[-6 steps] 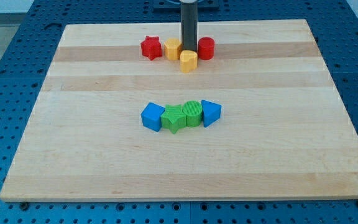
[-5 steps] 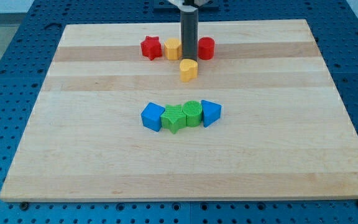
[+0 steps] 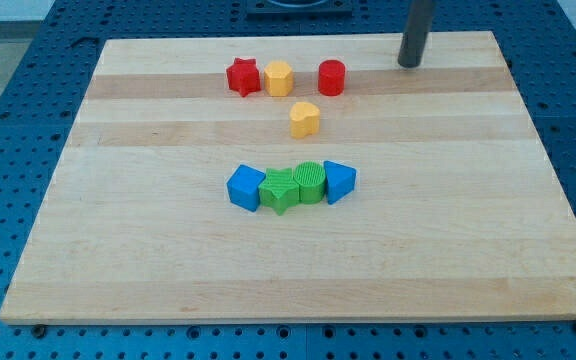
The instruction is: Move the red circle slightly down
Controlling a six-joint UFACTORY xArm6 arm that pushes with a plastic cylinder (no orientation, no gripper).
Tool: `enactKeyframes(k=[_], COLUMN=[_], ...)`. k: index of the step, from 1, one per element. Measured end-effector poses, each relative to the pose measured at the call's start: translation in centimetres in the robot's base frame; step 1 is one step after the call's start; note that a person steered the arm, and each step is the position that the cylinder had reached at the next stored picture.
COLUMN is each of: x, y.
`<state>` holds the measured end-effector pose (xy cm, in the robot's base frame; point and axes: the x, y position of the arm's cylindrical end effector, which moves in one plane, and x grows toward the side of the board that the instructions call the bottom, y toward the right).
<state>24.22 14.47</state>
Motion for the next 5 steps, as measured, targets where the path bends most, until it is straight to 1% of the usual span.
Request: enactKeyframes(k=[1,2,3,4,5], x=[-0.5,0.7,3.3,6.1,7.1], y=[-5.2,-9.5,-12.1,-12.3,-12.3])
